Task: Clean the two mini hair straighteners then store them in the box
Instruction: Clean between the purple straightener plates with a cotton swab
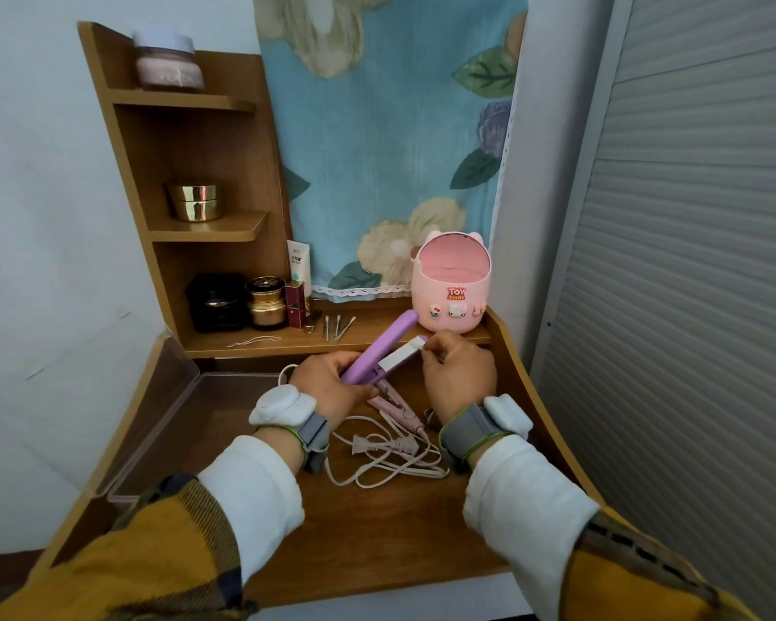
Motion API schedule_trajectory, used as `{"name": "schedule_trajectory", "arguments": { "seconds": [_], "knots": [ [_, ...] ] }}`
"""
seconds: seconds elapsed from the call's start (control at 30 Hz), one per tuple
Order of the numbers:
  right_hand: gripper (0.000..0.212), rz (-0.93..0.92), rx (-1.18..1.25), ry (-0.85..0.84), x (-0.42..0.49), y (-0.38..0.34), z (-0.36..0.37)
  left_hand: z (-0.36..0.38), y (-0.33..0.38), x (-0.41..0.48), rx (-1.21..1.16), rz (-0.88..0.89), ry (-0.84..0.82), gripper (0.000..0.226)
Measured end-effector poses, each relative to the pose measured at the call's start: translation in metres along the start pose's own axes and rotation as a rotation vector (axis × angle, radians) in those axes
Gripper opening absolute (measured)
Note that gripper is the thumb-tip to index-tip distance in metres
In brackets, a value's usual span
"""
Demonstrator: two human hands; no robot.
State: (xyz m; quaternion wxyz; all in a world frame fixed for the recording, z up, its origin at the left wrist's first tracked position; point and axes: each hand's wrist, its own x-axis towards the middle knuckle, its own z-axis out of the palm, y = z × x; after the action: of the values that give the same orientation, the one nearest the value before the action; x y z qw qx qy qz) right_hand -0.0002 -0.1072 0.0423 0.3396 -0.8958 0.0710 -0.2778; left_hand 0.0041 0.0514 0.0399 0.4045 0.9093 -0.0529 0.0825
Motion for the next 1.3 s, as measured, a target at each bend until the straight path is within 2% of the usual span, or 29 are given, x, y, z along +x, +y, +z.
{"name": "schedule_trajectory", "arguments": {
  "seconds": [0.23, 0.4, 0.57, 0.73, 0.87, 1.0, 1.17, 1.3],
  "knots": [
    [0.009, 0.046, -0.039, 0.02, 0.002, -0.001, -0.002, 0.0, -0.001, 0.002, -0.012, -0.001, 0.0, 0.044],
    [0.009, -0.034, 0.005, -0.167, -0.001, -0.005, 0.004, 0.0, -0.003, 0.003, -0.028, 0.001, -0.021, 0.042],
    [0.008, 0.027, 0.002, -0.039, -0.003, 0.002, 0.002, 0.005, -0.004, -0.002, -0.071, -0.014, -0.048, 0.045],
    [0.007, -0.008, 0.045, -0.206, -0.024, 0.011, 0.02, 0.018, -0.014, -0.014, -0.102, -0.062, -0.041, 0.046],
    [0.006, 0.06, 0.123, -0.125, -0.039, 0.031, 0.033, 0.031, -0.027, -0.026, -0.173, -0.122, -0.068, 0.046],
    [0.009, 0.149, 0.076, -0.113, -0.049, 0.049, 0.044, 0.042, -0.042, -0.035, -0.16, -0.18, -0.13, 0.046],
    [0.01, 0.203, 0.088, -0.036, -0.043, 0.053, 0.042, 0.043, -0.047, -0.035, -0.183, -0.175, -0.138, 0.047],
    [0.008, 0.151, 0.236, -0.139, -0.047, 0.056, 0.043, 0.043, -0.047, -0.036, -0.176, -0.178, -0.131, 0.048]
  ]
}}
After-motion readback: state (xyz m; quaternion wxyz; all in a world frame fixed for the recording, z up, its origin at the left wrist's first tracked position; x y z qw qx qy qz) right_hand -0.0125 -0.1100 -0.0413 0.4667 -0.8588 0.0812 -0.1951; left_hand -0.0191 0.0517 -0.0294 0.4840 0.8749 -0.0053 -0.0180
